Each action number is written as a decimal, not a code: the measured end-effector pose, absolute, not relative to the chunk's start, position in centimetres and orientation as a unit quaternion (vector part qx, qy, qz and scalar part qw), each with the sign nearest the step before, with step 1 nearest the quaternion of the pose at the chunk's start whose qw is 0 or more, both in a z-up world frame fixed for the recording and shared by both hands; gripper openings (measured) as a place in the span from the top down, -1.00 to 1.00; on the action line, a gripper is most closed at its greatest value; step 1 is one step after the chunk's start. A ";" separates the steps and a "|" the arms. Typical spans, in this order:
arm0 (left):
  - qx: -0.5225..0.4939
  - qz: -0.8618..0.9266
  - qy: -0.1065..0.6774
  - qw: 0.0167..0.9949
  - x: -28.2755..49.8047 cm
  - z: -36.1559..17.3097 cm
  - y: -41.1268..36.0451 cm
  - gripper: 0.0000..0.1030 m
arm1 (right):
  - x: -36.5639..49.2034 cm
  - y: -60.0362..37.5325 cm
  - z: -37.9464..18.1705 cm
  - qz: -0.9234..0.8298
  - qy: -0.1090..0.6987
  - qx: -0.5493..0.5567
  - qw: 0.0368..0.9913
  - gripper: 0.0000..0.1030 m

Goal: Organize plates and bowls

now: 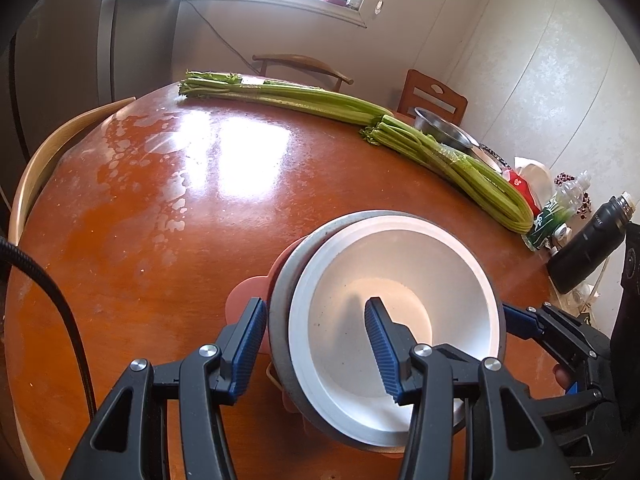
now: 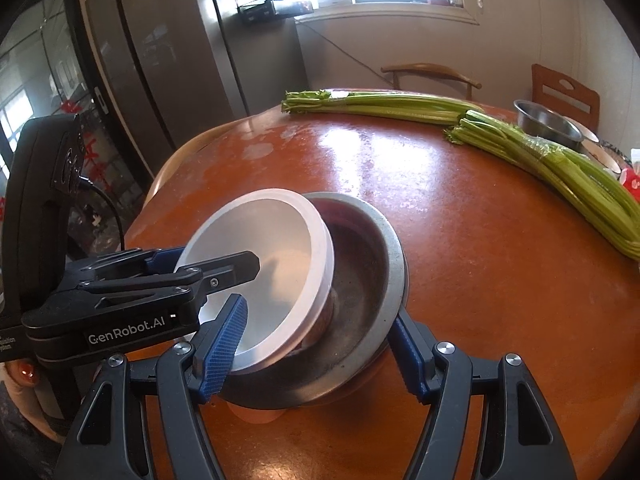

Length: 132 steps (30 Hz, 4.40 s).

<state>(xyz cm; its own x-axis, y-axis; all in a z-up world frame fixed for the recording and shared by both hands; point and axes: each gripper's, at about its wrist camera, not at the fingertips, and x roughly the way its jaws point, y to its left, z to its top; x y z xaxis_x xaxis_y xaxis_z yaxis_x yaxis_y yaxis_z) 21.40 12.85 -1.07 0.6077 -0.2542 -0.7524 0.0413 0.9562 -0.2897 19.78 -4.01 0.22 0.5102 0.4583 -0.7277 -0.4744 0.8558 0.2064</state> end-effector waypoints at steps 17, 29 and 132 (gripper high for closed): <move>-0.116 -0.088 0.434 0.889 21.1 -1.2 12.7 0.01 | 19.4 -4.1 0.0 0.246 0.411 -0.036 0.877 -0.40; -0.115 -0.086 0.433 0.890 20.9 -1.0 12.7 0.01 | 19.3 -4.6 0.3 0.244 0.407 -0.030 0.880 -0.40; -0.028 0.018 0.374 0.927 2.1 -0.7 4.7 -0.10 | 3.9 -12.8 -0.6 0.202 0.377 -0.014 0.904 -0.41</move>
